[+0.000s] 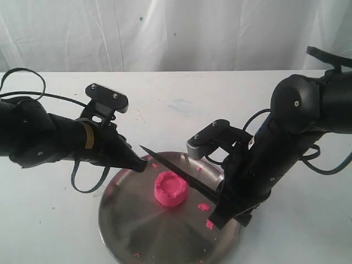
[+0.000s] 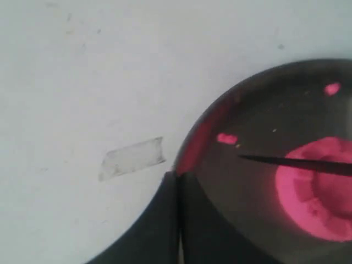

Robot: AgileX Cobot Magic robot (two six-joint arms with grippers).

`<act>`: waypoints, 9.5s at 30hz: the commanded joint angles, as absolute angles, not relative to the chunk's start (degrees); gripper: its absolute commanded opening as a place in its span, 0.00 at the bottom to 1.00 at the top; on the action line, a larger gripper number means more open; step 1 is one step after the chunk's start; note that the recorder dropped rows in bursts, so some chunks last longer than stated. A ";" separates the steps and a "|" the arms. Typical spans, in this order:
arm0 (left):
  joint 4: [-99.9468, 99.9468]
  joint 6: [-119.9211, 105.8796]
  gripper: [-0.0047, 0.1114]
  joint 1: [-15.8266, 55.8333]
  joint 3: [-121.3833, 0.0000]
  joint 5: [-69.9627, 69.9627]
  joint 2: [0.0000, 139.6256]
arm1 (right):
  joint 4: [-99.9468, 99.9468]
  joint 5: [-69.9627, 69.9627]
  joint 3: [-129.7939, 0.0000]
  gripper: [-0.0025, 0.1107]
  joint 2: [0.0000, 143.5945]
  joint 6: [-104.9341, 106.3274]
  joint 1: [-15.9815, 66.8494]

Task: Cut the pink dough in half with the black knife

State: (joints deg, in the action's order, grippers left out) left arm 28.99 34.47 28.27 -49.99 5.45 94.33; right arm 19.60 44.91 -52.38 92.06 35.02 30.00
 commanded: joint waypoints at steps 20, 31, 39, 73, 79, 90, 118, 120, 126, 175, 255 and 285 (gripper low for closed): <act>-15.04 -19.27 0.04 28.13 -65.73 -16.37 99.71 | 22.49 43.17 -51.91 0.02 94.52 35.80 30.23; -15.04 -19.27 0.04 28.13 -65.73 -15.24 100.02 | 22.61 42.82 -51.91 0.02 94.52 35.80 30.23; -15.04 -19.27 0.04 28.13 -65.73 -14.98 101.40 | 22.61 41.05 -51.91 0.02 94.52 35.80 30.23; -15.04 -19.27 0.04 28.13 -65.73 -14.98 103.40 | 22.11 42.09 -51.91 0.02 94.52 35.92 30.23; -15.04 -19.27 0.04 28.13 -65.73 -15.56 103.41 | 22.11 41.64 -51.91 0.02 94.52 35.92 30.23; -15.04 -19.27 0.04 28.13 -65.73 -15.94 105.10 | 22.11 40.60 -51.91 0.02 94.52 35.92 30.23; -15.63 -19.27 0.04 28.13 -65.73 -15.16 108.65 | 20.93 41.47 -51.91 0.02 97.50 35.80 30.23; -15.63 -19.27 0.04 28.13 -65.73 -15.16 108.65 | 20.93 41.47 -51.91 0.02 97.50 35.80 30.23; -15.63 -19.27 0.04 28.13 -65.73 -15.16 108.65 | 20.93 41.35 -51.91 0.02 97.50 35.80 30.23; -17.96 -19.37 0.04 28.13 -65.73 -12.15 108.73 | 23.03 40.04 -51.91 0.02 99.41 35.80 30.23; -23.13 -19.48 0.04 28.13 -68.65 -14.40 111.45 | 23.99 32.34 -49.84 0.02 99.53 35.80 30.23; -23.13 -19.48 0.04 28.13 -68.65 -14.38 111.45 | 25.63 29.66 -48.54 0.02 103.56 35.80 30.23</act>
